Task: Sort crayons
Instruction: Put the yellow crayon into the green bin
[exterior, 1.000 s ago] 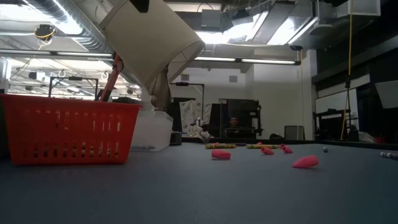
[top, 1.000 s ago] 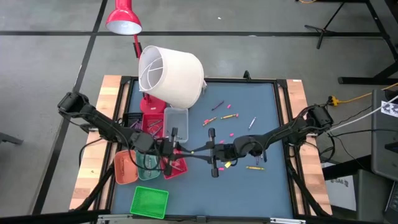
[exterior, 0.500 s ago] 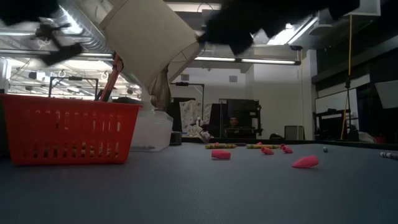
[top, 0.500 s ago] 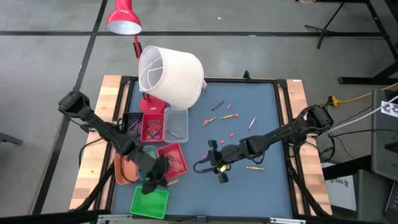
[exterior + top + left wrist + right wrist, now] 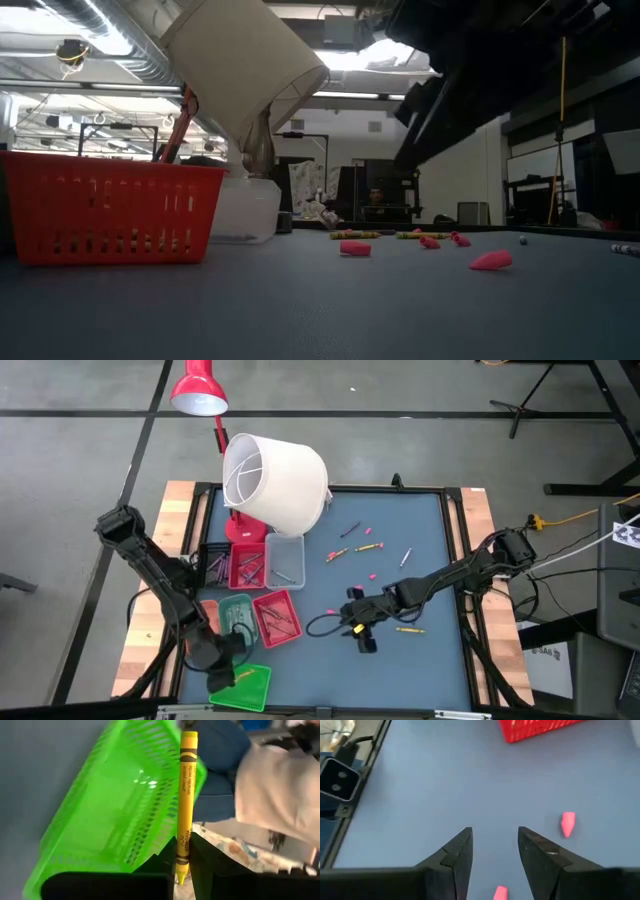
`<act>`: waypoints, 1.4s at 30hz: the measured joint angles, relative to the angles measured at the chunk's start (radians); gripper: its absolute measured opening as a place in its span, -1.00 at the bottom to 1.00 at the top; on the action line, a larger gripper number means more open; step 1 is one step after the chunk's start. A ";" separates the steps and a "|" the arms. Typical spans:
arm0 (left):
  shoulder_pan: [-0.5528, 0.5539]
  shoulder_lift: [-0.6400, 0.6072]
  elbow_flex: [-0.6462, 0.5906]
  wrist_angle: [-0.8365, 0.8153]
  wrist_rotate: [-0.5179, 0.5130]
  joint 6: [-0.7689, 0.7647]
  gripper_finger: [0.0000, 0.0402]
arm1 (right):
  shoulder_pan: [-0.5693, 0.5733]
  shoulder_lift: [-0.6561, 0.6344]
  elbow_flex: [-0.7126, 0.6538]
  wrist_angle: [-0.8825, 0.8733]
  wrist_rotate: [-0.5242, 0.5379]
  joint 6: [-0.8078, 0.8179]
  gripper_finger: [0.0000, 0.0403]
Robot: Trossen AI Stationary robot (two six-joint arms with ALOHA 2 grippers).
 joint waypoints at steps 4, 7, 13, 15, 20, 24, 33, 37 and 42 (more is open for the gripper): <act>-0.026 0.000 0.000 -0.083 -0.005 -0.094 -0.81 | 0.000 0.000 0.000 -0.018 -0.057 0.012 -0.23; -0.034 0.000 0.000 -0.129 -0.006 -0.122 -0.72 | 0.000 -0.002 0.000 -0.019 -0.092 0.019 -0.23; -0.034 0.000 0.000 -0.147 -0.014 -0.123 -0.55 | 0.000 -0.046 0.000 -0.140 -0.123 0.072 -0.23; -0.034 0.000 0.000 -0.147 -0.044 -0.118 -0.52 | 0.002 -0.062 0.000 -0.206 -0.123 0.096 -0.23; -0.032 0.000 0.000 -0.138 -0.207 -0.105 -0.52 | 0.037 -0.102 0.000 -0.364 -0.091 0.151 -0.23; -0.033 0.000 0.000 -0.109 -0.360 -0.104 -0.52 | 0.086 -0.115 0.000 -0.453 -0.065 0.203 -0.23; -0.033 0.000 0.000 -0.107 -0.486 -0.103 -0.52 | 0.220 -0.115 0.000 -0.675 0.071 0.378 -0.23; -0.033 0.000 0.000 -0.107 -0.503 -0.103 -0.52 | 0.267 -0.115 0.000 -0.763 0.140 0.468 -0.23; -0.033 0.000 0.000 -0.107 -0.504 -0.103 -0.51 | 0.298 -0.115 -0.001 -0.798 0.177 0.512 -0.23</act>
